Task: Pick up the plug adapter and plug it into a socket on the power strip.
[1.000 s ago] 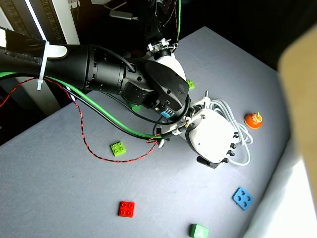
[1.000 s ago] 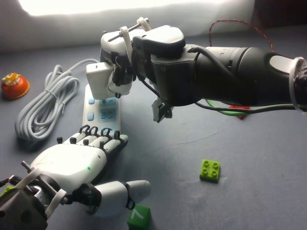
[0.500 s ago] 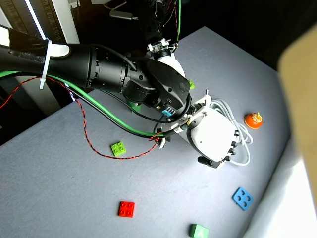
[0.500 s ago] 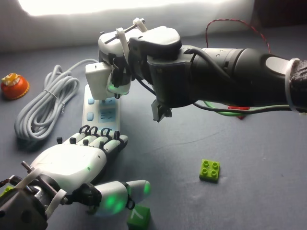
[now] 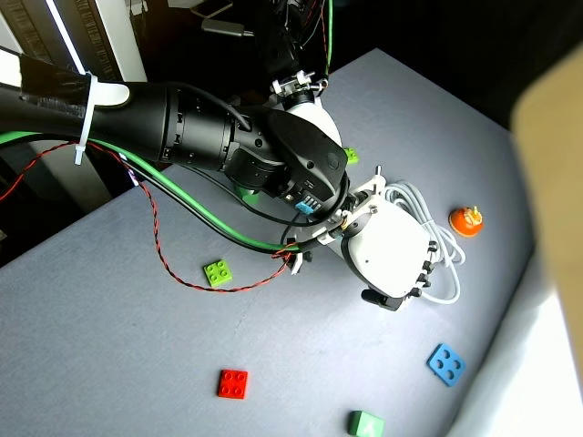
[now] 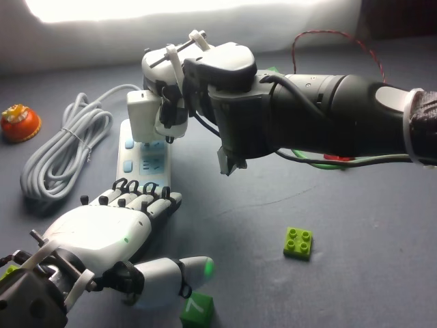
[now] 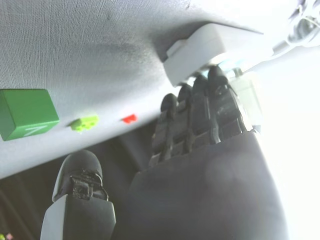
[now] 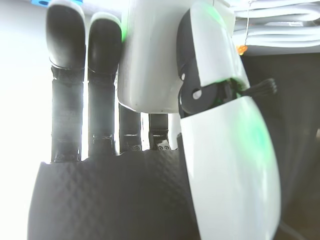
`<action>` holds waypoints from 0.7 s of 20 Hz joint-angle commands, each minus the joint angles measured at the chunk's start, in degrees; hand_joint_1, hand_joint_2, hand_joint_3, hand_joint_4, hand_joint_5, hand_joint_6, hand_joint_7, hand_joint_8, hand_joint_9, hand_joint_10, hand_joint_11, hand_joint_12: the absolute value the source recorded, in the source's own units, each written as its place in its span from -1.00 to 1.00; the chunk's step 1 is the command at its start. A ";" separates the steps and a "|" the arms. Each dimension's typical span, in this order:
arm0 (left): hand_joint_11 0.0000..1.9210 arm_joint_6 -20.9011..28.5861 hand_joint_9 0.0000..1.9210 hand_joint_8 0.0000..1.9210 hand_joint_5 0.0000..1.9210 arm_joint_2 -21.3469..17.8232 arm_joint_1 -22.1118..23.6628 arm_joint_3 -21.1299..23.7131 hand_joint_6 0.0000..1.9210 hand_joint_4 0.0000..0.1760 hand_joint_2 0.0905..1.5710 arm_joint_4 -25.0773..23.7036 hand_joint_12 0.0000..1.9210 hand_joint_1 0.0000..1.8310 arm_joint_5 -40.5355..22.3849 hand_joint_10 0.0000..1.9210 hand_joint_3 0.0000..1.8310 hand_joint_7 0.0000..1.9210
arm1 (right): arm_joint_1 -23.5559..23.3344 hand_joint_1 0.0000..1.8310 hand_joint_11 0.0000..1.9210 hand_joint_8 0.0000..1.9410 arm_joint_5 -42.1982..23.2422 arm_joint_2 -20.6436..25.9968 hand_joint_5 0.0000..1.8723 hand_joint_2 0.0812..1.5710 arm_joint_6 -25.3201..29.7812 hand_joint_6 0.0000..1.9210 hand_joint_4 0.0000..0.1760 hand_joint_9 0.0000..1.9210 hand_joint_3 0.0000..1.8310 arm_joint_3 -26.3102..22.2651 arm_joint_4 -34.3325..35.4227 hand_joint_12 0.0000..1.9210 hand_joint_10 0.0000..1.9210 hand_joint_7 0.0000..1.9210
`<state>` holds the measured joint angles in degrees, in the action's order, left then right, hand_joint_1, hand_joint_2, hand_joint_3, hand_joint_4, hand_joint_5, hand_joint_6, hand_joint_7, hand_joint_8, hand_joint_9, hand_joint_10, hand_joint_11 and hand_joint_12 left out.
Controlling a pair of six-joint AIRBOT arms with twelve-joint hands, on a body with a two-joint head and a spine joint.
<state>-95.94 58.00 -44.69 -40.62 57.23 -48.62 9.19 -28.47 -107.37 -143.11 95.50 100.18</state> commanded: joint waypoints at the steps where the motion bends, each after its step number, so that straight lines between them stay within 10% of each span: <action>1: -1.00 0.33 -0.90 -1.00 -0.92 0.29 0.03 -0.27 -1.00 -1.00 0.44 -0.42 -0.78 -1.00 -2.06 -1.00 -1.00 -0.90 | 0.82 0.49 -0.05 0.21 0.83 -0.38 -0.11 0.44 -0.82 0.11 -1.00 -0.05 -1.00 -0.22 -1.76 0.35 0.39 -0.12; 14: -1.00 0.33 -0.89 -1.00 -0.91 0.29 -0.04 -0.12 -1.00 -1.00 0.44 -0.42 -0.74 -1.00 -2.14 -1.00 -1.00 -0.89 | 1.79 0.49 -0.09 0.22 0.86 -1.86 -0.09 0.45 -1.22 0.09 -1.00 -0.07 -1.00 -0.54 -2.69 0.38 0.41 -0.13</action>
<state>-95.94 58.00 -44.69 -40.62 57.36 -48.71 9.96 -29.71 -108.62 -143.96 95.44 98.28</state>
